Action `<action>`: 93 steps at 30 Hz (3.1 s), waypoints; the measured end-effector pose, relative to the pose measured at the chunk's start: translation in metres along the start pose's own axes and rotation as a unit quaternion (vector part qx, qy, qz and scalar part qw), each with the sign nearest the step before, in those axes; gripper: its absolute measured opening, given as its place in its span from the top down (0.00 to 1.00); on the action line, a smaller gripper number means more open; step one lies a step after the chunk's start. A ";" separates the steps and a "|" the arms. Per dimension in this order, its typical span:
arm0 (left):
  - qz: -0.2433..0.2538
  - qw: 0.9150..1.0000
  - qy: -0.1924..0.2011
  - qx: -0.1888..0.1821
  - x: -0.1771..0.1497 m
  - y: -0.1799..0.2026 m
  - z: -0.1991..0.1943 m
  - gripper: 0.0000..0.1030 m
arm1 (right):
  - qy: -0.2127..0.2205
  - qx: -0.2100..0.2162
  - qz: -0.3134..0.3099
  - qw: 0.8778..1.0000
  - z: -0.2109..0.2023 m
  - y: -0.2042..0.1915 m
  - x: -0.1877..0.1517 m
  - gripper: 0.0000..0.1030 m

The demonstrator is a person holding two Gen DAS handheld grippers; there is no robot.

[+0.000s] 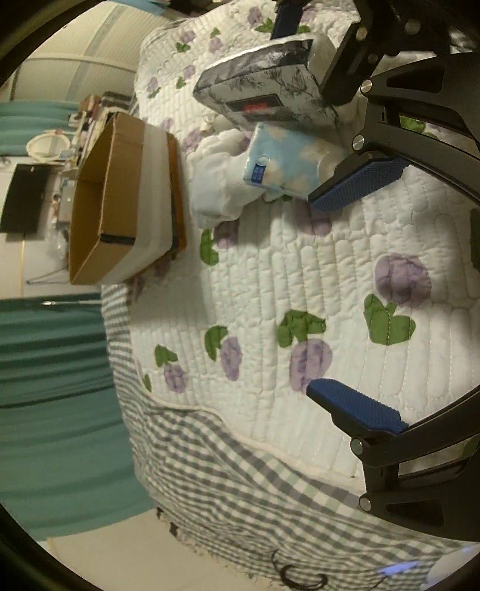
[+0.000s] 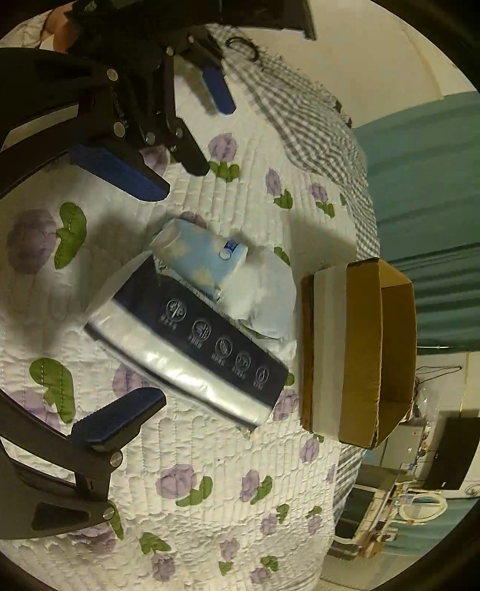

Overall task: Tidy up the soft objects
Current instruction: 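Grasp the blue tissue pack with the left tool while the right tool grasps the black-and-white pad pack, then carry the tissue pack and pad pack into the box and open both tools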

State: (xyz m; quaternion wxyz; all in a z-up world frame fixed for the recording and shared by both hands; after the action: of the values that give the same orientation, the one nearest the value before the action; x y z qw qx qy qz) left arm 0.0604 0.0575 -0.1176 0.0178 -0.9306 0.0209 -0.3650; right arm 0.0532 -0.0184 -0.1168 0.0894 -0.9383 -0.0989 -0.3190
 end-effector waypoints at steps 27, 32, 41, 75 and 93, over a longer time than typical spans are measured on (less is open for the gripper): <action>0.039 0.996 -0.041 -0.063 0.006 0.078 0.046 0.12 | 0.048 -0.051 0.020 0.997 -0.022 0.086 0.004 0.57; 0.060 0.995 -0.049 -0.066 0.005 0.084 0.057 0.49 | 0.042 -0.034 0.025 0.998 -0.018 0.093 0.001 0.58; 0.072 0.996 -0.031 -0.049 -0.008 0.086 0.024 0.49 | 0.068 -0.028 -0.003 0.997 -0.053 0.087 -0.001 0.58; 0.012 0.994 0.080 -0.077 0.210 0.098 -0.001 0.49 | 0.182 0.045 -0.071 0.980 -0.059 0.126 0.206 0.58; 0.021 0.997 0.064 -0.037 0.251 0.082 0.113 0.26 | 0.158 0.053 -0.058 0.984 0.083 0.141 0.259 0.44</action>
State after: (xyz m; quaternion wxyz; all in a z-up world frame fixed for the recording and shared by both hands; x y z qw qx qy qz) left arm 0.3195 -0.0356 -0.0341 -0.0105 -0.9046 0.0555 -0.4225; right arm 0.3364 -0.1018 -0.0369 0.1350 -0.8627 -0.1542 -0.4624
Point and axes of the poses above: each gripper's, at about its wrist camera, not at the fingertips, and z roughly the way its jaws point, y to its right, x to its top, the point moved 1 cm from there along z, roughly the way its jaws point, and after that the axes turned 1 degree about y, right-handed, at the moved point
